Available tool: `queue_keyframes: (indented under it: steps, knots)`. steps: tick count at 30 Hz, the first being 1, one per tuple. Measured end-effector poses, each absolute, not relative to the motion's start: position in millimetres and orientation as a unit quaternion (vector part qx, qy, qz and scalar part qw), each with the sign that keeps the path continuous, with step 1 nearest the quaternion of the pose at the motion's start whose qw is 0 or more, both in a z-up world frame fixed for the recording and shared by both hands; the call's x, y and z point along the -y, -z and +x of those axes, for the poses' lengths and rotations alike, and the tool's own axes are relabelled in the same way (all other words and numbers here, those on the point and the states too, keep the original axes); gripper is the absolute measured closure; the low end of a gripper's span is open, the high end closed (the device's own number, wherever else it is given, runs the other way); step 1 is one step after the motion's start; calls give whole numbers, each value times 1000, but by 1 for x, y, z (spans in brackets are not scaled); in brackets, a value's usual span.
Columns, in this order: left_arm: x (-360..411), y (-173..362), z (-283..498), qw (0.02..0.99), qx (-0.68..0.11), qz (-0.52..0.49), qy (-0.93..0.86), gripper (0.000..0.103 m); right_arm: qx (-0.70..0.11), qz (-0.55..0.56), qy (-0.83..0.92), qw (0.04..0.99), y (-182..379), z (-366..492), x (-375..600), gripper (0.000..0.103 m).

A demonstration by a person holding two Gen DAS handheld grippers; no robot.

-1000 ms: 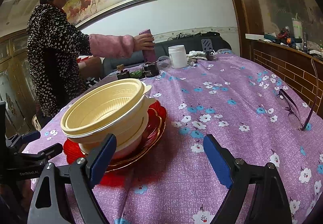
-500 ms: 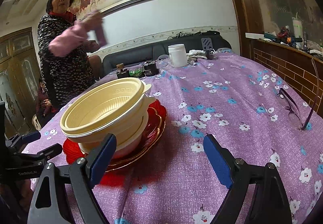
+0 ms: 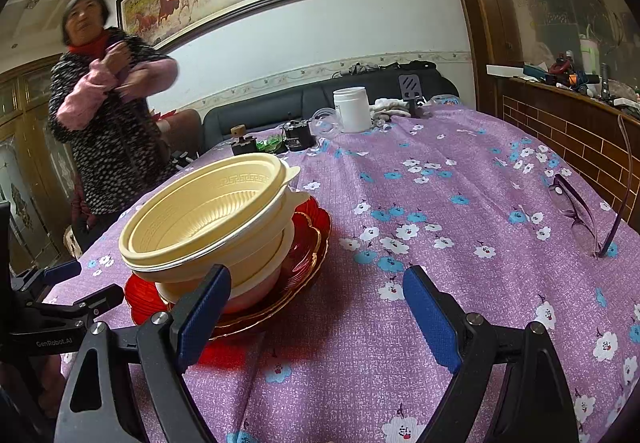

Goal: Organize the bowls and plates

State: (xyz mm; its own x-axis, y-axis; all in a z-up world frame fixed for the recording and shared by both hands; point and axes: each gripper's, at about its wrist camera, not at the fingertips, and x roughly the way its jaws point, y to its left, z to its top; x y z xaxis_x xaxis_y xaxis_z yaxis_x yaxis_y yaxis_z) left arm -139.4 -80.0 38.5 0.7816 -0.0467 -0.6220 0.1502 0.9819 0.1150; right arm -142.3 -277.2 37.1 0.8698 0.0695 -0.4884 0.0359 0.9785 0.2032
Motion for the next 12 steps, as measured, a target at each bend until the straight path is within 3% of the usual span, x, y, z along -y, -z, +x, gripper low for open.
queue_keyframes:
  steps: [12]
  knots:
    - [75,-47,-151,951,-296,83,42,0,-258,104,-8,961,-37,-142,277,12]
